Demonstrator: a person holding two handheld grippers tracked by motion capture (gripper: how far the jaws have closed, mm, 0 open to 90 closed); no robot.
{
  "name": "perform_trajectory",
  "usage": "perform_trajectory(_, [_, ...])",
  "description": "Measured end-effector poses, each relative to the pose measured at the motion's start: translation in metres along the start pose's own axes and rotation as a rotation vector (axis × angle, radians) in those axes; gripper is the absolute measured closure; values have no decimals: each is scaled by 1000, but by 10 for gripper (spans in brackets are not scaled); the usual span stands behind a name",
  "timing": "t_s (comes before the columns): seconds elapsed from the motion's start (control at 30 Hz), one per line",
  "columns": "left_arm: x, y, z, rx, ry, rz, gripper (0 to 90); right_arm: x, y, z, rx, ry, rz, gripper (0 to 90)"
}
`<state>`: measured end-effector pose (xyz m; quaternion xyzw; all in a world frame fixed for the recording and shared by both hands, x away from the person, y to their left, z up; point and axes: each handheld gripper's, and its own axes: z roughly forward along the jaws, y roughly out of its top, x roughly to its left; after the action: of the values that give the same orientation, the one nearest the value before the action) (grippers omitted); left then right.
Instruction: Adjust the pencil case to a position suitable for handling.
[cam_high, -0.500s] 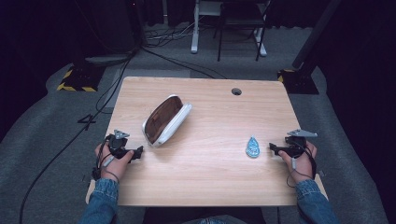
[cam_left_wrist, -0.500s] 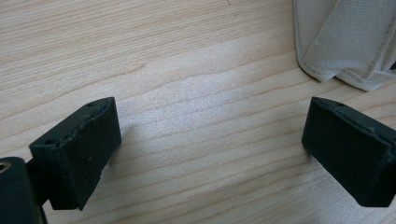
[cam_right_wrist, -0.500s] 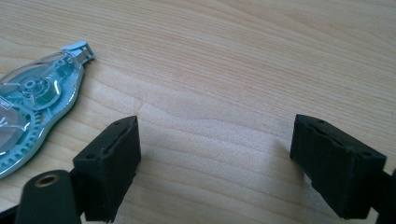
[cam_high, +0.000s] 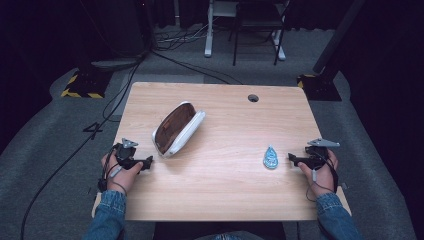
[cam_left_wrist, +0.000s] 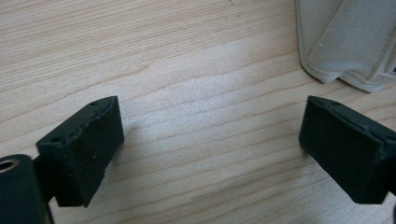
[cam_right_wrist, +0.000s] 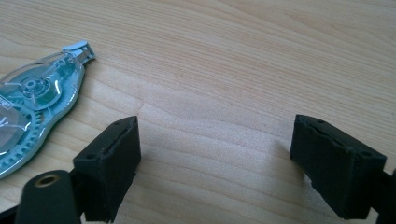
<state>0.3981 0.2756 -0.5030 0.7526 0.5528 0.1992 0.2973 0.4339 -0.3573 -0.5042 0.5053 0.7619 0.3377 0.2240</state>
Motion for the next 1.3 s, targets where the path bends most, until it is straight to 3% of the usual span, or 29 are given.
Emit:
perform_trajectory(0.1, [0,2,-2,-4,-5,-5,184,0,0,0,-1,2,0,164])
perform_trajectory(0.33, [-2,9,-12,-40,-2,-1,171,0,0,0,-1,2,-1,165])
perform_trajectory(0.57, [-6,19,-31,-84,-9,-27,179,0,0,0,-1,3,-1,166])
perform_trajectory(0.87, [-12,31,-51,-138,-20,-12,188,0,0,0,-2,4,-1,166])
perform_trajectory(1.3, [-24,48,-61,-195,-65,-6,185,1,0,0,-3,8,-10,175])
